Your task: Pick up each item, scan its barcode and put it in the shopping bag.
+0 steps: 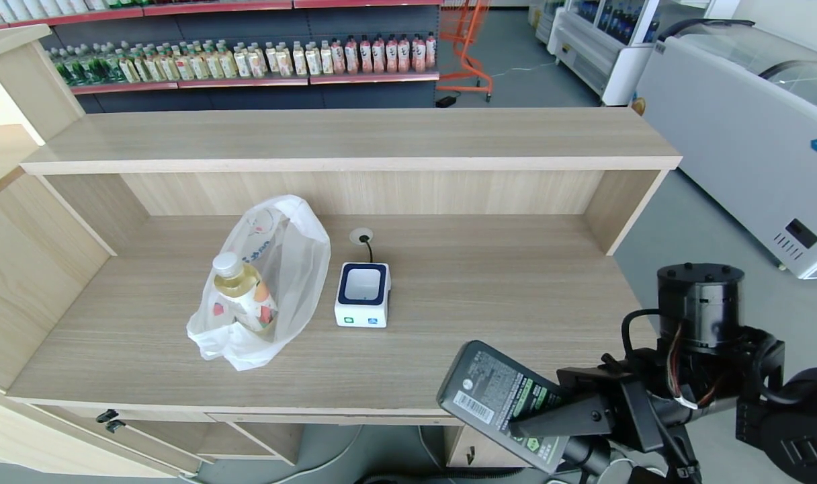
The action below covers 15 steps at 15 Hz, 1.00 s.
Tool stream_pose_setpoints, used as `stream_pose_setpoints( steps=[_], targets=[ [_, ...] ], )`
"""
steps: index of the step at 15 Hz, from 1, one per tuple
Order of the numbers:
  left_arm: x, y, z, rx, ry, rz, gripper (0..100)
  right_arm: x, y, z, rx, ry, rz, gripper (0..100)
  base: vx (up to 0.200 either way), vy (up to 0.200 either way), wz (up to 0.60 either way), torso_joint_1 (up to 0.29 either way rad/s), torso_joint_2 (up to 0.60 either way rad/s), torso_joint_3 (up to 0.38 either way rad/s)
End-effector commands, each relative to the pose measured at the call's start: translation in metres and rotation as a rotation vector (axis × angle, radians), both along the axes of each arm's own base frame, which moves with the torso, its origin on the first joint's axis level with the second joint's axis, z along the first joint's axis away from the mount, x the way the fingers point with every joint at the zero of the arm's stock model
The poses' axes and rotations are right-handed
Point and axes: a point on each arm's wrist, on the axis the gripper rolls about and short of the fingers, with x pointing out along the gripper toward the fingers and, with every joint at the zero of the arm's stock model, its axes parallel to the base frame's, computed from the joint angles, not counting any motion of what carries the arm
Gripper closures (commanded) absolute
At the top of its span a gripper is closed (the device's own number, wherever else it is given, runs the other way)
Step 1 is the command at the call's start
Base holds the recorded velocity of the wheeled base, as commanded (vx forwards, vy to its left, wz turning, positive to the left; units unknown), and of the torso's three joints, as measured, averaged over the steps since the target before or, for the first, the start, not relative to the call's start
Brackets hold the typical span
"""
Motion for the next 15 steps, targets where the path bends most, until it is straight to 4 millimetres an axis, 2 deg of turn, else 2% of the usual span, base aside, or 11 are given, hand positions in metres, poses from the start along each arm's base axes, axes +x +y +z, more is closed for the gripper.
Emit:
stream_pose_setpoints(
  steps=[1, 2, 3, 5, 6, 7, 9, 11, 12, 14, 15],
  targets=[
    [0.0, 0.0, 0.0, -0.001, 0.0, 0.0, 0, -0.001, -0.001, 0.001, 0.001, -0.001, 0.0, 100, 0.0, 0.0, 0.0, 0.0, 0.0, 0.0],
    [0.0, 0.0, 0.0, 0.001, -0.001, 0.0, 0, -0.001, -0.003, 0.005, 0.003, 0.01, -0.015, 100, 0.0, 0.0, 0.0, 0.0, 0.0, 0.0],
    [0.0, 0.0, 0.0, 0.001, 0.001, 0.0, 0, 0.005, -0.017, 0.017, 0.004, 0.11, -0.087, 100, 0.0, 0.0, 0.0, 0.0, 0.0, 0.0],
    [0.0, 0.0, 0.0, 0.001, -0.001, 0.0, 0, -0.003, -0.059, 0.049, 0.043, 0.401, -0.357, 100, 0.0, 0.0, 0.0, 0.0, 0.0, 0.0],
    [0.0, 0.0, 0.0, 0.001, -0.001, 0.0, 0, -0.011, -0.07, 0.051, 0.067, 0.521, -0.48, 100, 0.0, 0.0, 0.0, 0.0, 0.0, 0.0],
    [0.0, 0.0, 0.0, 0.001, -0.001, 0.0, 0, -0.023, -0.08, 0.05, 0.125, 0.808, -0.611, 100, 0.0, 0.0, 0.0, 0.0, 0.0, 0.0],
    [0.0, 0.0, 0.0, -0.001, 0.0, 0.0, 0, -0.017, -0.109, 0.059, 0.237, 0.876, -0.786, 100, 0.0, 0.0, 0.0, 0.0, 0.0, 0.0],
    [0.0, 0.0, 0.0, -0.001, 0.0, 0.0, 0, -0.016, -0.125, 0.061, 0.283, 0.934, -0.842, 100, 0.0, 0.0, 0.0, 0.0, 0.0, 0.0],
    [0.0, 0.0, 0.0, 0.001, -0.001, 0.0, 0, -0.016, -0.126, 0.068, 0.311, 1.008, -0.817, 100, 0.0, 0.0, 0.0, 0.0, 0.0, 0.0],
    [0.0, 0.0, 0.0, -0.001, 0.0, 0.0, 0, -0.011, -0.121, 0.08, 0.402, 1.338, -0.757, 100, 0.0, 0.0, 0.0, 0.0, 0.0, 0.0],
    [0.0, 0.0, 0.0, -0.001, 0.0, 0.0, 0, -0.004, -0.12, 0.087, 0.507, 1.502, -0.78, 100, 0.0, 0.0, 0.0, 0.0, 0.0, 0.0]
  ],
)
